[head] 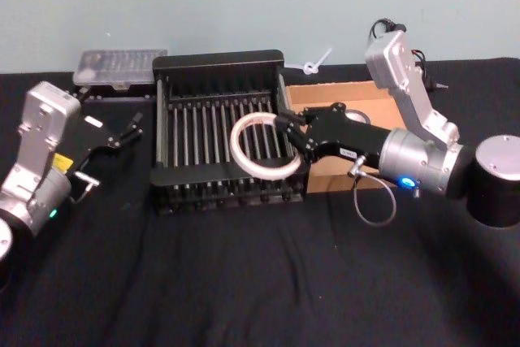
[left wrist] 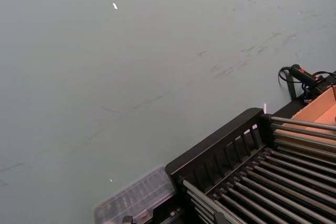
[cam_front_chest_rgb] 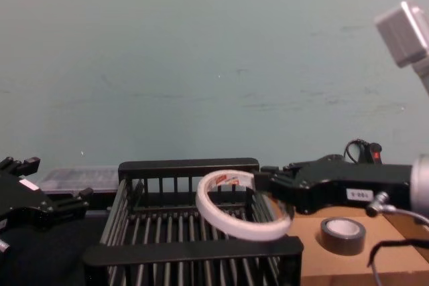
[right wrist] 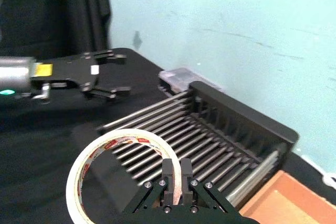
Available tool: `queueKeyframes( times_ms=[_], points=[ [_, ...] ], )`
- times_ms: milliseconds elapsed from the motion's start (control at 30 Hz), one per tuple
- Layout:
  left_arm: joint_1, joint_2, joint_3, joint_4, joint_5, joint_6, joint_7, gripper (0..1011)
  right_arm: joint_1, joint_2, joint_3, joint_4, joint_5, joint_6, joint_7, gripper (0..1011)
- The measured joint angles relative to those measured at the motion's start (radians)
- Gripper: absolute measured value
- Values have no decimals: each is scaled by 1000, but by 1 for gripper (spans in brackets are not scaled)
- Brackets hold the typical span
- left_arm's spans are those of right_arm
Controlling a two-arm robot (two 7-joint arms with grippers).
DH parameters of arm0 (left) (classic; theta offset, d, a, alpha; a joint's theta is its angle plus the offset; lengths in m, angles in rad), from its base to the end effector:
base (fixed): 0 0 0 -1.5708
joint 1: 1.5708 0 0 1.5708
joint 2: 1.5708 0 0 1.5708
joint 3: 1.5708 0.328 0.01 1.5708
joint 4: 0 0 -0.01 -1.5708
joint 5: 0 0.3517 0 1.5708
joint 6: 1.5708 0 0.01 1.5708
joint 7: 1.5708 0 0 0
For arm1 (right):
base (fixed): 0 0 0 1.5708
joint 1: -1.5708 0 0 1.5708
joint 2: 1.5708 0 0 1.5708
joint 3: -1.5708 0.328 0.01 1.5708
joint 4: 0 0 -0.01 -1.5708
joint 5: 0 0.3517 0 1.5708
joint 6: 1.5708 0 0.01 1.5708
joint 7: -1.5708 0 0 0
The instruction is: Pick up the white tape and place it into the black box , Pick up the silver tape and place it into the brown box.
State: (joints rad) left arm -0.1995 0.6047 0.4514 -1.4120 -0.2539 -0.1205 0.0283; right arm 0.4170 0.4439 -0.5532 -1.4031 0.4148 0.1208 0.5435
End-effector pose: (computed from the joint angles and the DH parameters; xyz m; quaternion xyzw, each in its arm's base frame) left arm 0.4048 0.0929 -0.3411 0.1415 -0.1325 0.5799 0.7913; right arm 0.4629 0.0019 -0.2795 -0.1016 -0.0078 -0.3081 0.9459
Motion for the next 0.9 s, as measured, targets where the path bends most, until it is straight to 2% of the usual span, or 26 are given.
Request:
queueKeyframes(
  times_ms=[133,233,567,767,900],
  points=[
    [0,0,0,0,0,0,0,1001,23,-30,4,35,-10,15,-30,95],
    [0,0,0,0,0,0,0,1001,51,-67,9,83,-24,29,-61,95],
    [0,0,0,0,0,0,0,1001,122,-151,11,206,-72,37,-102,95],
    [0,0,0,0,0,0,0,1001,183,-221,3,322,-112,29,-129,95],
    [0,0,0,0,0,0,0,1001,211,-255,-2,381,-133,28,-141,95]
  ],
)
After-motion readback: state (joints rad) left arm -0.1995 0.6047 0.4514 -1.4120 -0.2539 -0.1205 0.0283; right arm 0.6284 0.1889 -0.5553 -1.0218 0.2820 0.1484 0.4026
